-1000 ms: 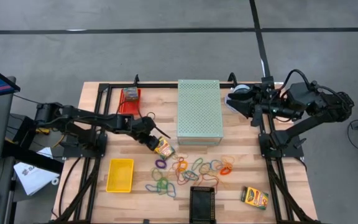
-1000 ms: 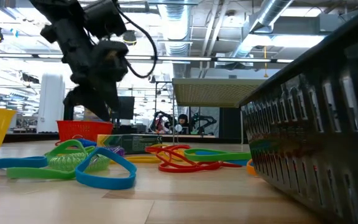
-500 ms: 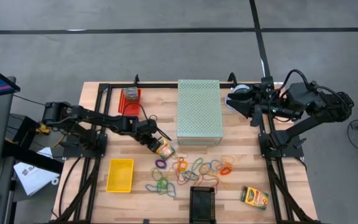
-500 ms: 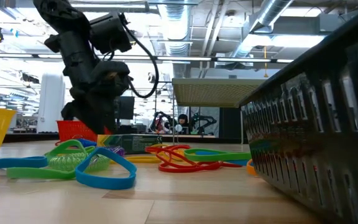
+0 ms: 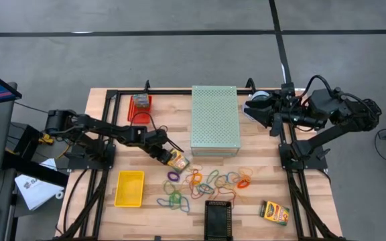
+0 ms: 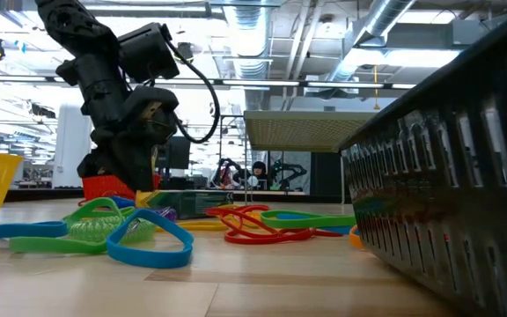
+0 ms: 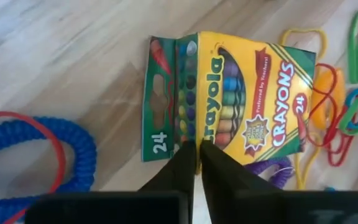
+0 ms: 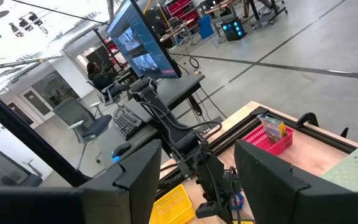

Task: Pick & Place Office Desk Supplies
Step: Put the crayon box into the red bin

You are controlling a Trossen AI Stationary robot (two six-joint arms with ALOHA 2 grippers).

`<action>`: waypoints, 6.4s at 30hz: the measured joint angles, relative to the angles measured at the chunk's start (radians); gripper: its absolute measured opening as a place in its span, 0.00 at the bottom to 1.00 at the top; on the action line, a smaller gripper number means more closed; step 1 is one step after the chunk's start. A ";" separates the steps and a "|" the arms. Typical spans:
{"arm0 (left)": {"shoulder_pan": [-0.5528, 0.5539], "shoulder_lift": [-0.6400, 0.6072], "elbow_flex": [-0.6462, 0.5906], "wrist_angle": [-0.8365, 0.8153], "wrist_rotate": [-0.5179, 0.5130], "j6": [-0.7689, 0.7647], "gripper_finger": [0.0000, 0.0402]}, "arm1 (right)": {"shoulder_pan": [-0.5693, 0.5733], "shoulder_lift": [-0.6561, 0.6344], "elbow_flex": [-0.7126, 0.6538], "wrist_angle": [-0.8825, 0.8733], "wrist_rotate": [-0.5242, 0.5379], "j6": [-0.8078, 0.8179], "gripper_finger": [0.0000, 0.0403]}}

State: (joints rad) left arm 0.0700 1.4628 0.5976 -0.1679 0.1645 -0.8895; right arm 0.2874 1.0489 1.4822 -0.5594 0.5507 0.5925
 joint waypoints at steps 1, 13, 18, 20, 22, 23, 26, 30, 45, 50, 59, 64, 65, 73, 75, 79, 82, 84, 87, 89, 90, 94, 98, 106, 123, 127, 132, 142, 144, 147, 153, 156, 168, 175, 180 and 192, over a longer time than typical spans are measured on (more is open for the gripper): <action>0.000 -0.006 -0.001 -0.001 0.000 -0.006 0.02 | 0.000 0.000 0.000 -0.002 0.000 0.002 0.50; 0.000 -0.186 -0.002 0.017 0.009 -0.158 0.00 | 0.000 0.000 0.000 -0.012 0.000 0.002 0.50; -0.032 -0.242 -0.002 0.015 0.013 -0.240 0.00 | 0.000 0.000 0.000 -0.016 0.000 0.001 0.50; -0.055 -0.248 -0.002 0.017 0.018 -0.265 0.00 | 0.000 0.000 0.000 -0.017 0.000 -0.001 0.50; -0.081 -0.259 -0.002 0.013 0.004 -0.294 0.00 | 0.000 0.000 0.000 -0.017 0.000 -0.005 0.50; -0.091 -0.268 -0.002 0.015 -0.015 -0.303 0.00 | 0.000 0.000 0.000 -0.017 0.000 -0.005 0.50; -0.102 -0.305 -0.002 0.013 -0.076 -0.332 0.00 | 0.000 0.000 0.000 -0.017 0.000 -0.005 0.50; -0.097 -0.391 -0.002 -0.014 -0.162 -0.350 0.00 | 0.000 0.000 0.000 -0.017 0.000 -0.001 0.50; 0.073 -0.712 0.004 -0.318 -0.351 -0.252 0.00 | -0.004 0.000 0.000 -0.017 0.000 -0.005 0.50; 0.174 -0.740 0.004 -0.329 -0.321 -0.170 0.00 | -0.017 0.000 0.000 -0.016 0.000 -0.005 0.50; 0.214 -0.726 0.004 -0.457 -0.090 -0.002 0.01 | -0.016 0.000 0.000 -0.013 0.000 -0.001 0.50; 0.214 -0.725 0.004 -0.585 -0.007 -0.056 0.15 | -0.016 0.000 0.000 -0.013 0.000 0.000 0.50; 0.213 -0.725 0.004 -0.603 0.006 -0.061 0.20 | -0.016 0.000 0.000 -0.013 0.000 0.000 0.50; 0.211 -0.706 -0.079 -0.584 0.045 -0.145 0.63 | -0.016 0.000 0.000 -0.014 0.000 0.003 0.50; 0.211 -0.707 -0.132 -0.532 0.071 -0.162 0.71 | -0.013 0.000 0.000 -0.014 0.000 0.003 0.50; 0.213 -0.709 -0.240 -0.366 0.083 -0.180 0.79 | -0.013 0.000 0.000 -0.014 0.000 0.019 0.50; 0.222 -0.710 -0.306 -0.224 0.078 -0.207 0.80 | -0.013 0.000 0.000 -0.014 0.000 0.036 0.50; 0.224 -0.708 -0.349 -0.181 0.078 -0.217 0.78 | -0.013 0.000 0.000 -0.014 0.001 0.040 0.50; 0.224 -0.708 -0.407 -0.138 0.077 -0.240 0.77 | -0.013 0.000 0.000 -0.014 0.000 0.055 0.50; 0.224 -0.708 -0.438 -0.079 0.075 -0.250 0.76 | -0.013 0.000 0.000 -0.014 0.001 0.056 0.50; 0.224 -0.708 -0.451 -0.044 0.071 -0.261 0.75 | -0.013 0.000 0.000 -0.014 0.001 0.059 0.50; 0.224 -0.708 -0.495 0.077 0.064 -0.294 0.75 | -0.014 0.000 0.000 -0.014 0.000 0.063 0.50; 0.224 -0.708 -0.515 0.104 0.062 -0.304 0.75 | -0.014 0.000 0.000 -0.014 0.001 0.066 0.50; 0.223 -0.700 -0.515 0.161 0.050 -0.311 0.75 | -0.014 0.000 0.000 -0.014 0.001 0.070 0.50; 0.205 -0.463 -0.515 0.396 0.081 -0.357 0.70 | -0.015 0.000 0.000 -0.017 0.026 0.055 0.50; 0.205 -0.428 -0.515 0.436 0.096 -0.358 0.54 | -0.014 0.000 0.000 -0.017 0.026 0.055 0.50; 0.205 -0.414 -0.515 0.518 0.110 -0.354 0.30 | -0.014 0.000 0.000 -0.017 0.026 0.055 0.50; 0.205 -0.414 -0.515 0.664 0.175 -0.349 0.08 | -0.014 0.000 0.000 -0.018 0.026 0.055 0.50; 0.205 -0.414 -0.515 0.701 0.185 -0.350 0.08 | -0.014 0.000 0.000 -0.018 0.026 0.055 0.50; 0.205 -0.414 -0.515 0.749 0.185 -0.358 0.08 | -0.014 0.000 0.000 -0.018 0.026 0.055 0.50; 0.205 -0.416 -0.515 0.923 0.158 -0.377 0.07 | -0.014 0.000 0.000 -0.017 0.026 0.055 0.50; 0.205 -0.435 -0.515 1.027 0.098 -0.381 0.07 | -0.014 0.000 0.000 -0.018 0.026 0.055 0.50; 0.222 -0.633 -0.515 1.104 -0.215 -0.175 0.07 | -0.014 0.000 0.000 -0.021 0.026 0.055 0.50; 0.286 -0.710 -0.501 1.065 -0.349 0.017 0.07 | -0.014 0.000 0.000 -0.032 0.026 0.064 0.50; 0.325 -0.742 -0.392 0.883 -0.432 0.227 0.07 | -0.014 0.000 0.000 -0.032 0.026 0.071 0.50; 0.338 -0.730 0.103 -0.206 -0.680 0.526 0.07 | -0.016 0.000 0.000 -0.044 0.026 0.070 0.50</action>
State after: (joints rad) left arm 0.4082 0.7327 0.7010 -0.3741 -0.5159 -0.3634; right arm 0.2718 1.0489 1.4822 -0.6034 0.5762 0.6621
